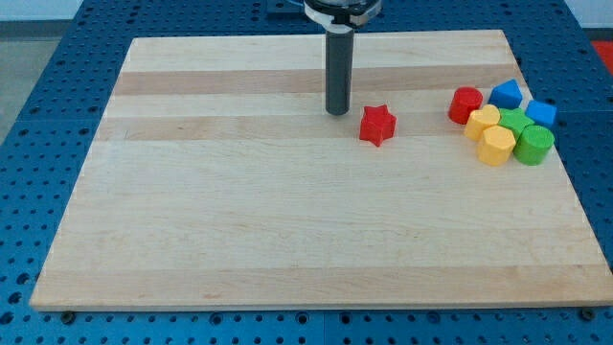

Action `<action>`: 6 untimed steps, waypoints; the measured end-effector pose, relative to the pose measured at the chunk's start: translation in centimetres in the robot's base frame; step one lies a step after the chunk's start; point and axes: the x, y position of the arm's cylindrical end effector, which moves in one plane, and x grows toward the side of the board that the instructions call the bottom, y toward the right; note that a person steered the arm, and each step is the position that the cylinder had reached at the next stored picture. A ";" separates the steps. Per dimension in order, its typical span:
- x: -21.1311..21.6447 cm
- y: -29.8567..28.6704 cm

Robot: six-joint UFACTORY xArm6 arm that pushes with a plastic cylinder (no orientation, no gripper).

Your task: Move the red star into the yellow heart

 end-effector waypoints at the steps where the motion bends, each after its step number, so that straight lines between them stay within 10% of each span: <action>1: 1.9 1.3; 6: 5.3 15.3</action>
